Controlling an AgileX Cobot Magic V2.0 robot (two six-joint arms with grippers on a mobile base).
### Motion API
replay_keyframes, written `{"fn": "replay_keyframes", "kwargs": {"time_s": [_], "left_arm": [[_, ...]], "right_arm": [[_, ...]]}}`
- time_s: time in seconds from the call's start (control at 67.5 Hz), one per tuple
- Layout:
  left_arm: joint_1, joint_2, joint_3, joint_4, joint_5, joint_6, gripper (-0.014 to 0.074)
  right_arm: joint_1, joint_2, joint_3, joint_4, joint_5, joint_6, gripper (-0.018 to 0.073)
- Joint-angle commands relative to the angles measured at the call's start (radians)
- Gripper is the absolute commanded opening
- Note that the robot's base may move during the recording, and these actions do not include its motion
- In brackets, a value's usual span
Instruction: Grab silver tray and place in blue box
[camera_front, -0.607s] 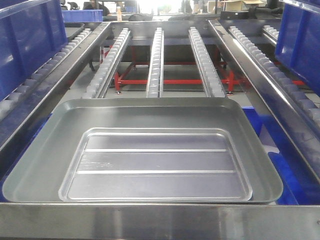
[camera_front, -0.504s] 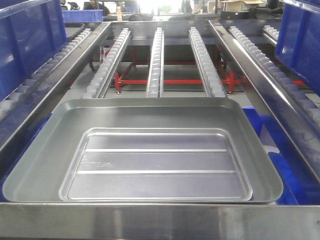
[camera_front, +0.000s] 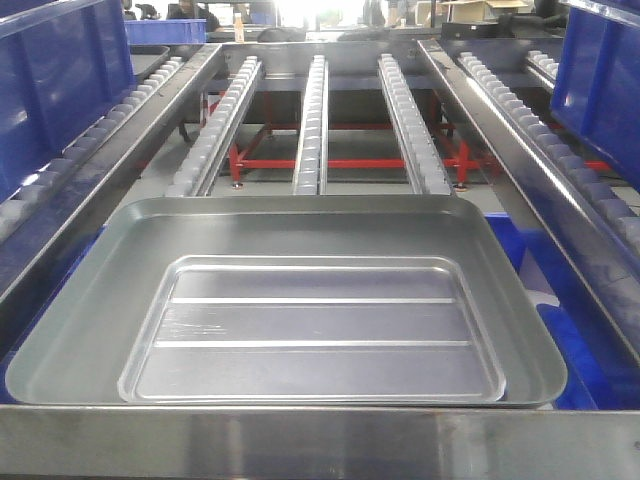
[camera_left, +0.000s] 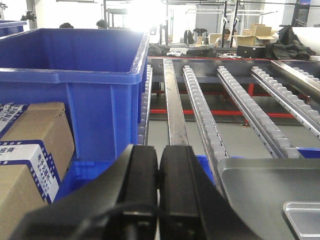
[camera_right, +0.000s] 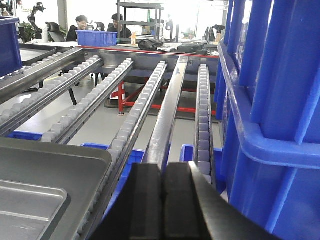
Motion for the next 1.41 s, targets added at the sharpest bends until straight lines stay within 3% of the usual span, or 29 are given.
{"fn": "replay_keyframes", "kwargs": {"time_s": [0.0, 0.148, 0.311, 0.415, 0.504, 0.607, 0.696, 0.874, 1.111, 1.303, 1.392], "left_arm": [[-0.001, -0.009, 0.015, 0.003, -0.085, -0.008, -0.0008], [-0.001, -0.009, -0.037, -0.001, -0.014, -0.019, -0.0008], [-0.001, 0.049, -0.166, -0.112, 0.258, -0.039, -0.0008], [-0.001, 0.153, -0.267, -0.121, 0.395, -0.032, -0.0007], [-0.003, 0.258, -0.347, -0.119, 0.460, 0.043, -0.0008], [-0.003, 0.383, -0.439, -0.130, 0.542, 0.198, -0.0008], [-0.003, 0.484, -0.520, -0.175, 0.624, 0.225, -0.0008], [-0.003, 0.616, -0.571, -0.308, 0.612, 0.225, -0.0008], [-0.003, 0.713, -0.571, -0.472, 0.594, 0.225, -0.0008], [-0.007, 0.798, -0.610, -0.509, 0.655, 0.225, -0.0006], [-0.037, 0.830, -0.644, -0.470, 0.656, 0.225, -0.0007]], "right_arm": [[-0.002, -0.021, -0.020, -0.004, -0.072, -0.001, 0.0053], [0.001, 0.017, -0.099, -0.003, 0.130, 0.065, 0.0053], [0.001, 0.185, -0.212, -0.003, 0.235, 0.066, 0.0053], [0.001, 0.334, -0.283, -0.003, 0.292, 0.066, 0.0053], [0.001, 0.445, -0.346, -0.003, 0.366, 0.066, 0.0053], [0.001, 0.566, -0.440, -0.003, 0.518, 0.066, 0.0053], [0.001, 0.647, -0.499, -0.003, 0.612, 0.066, 0.0053], [0.001, 0.716, -0.518, 0.011, 0.626, 0.066, 0.0053], [0.001, 0.727, -0.518, 0.130, 0.633, 0.067, 0.0055], [0.001, 0.781, -0.519, 0.172, 0.667, 0.091, 0.0058], [0.001, 0.814, -0.519, 0.170, 0.667, 0.107, 0.0067]]}}
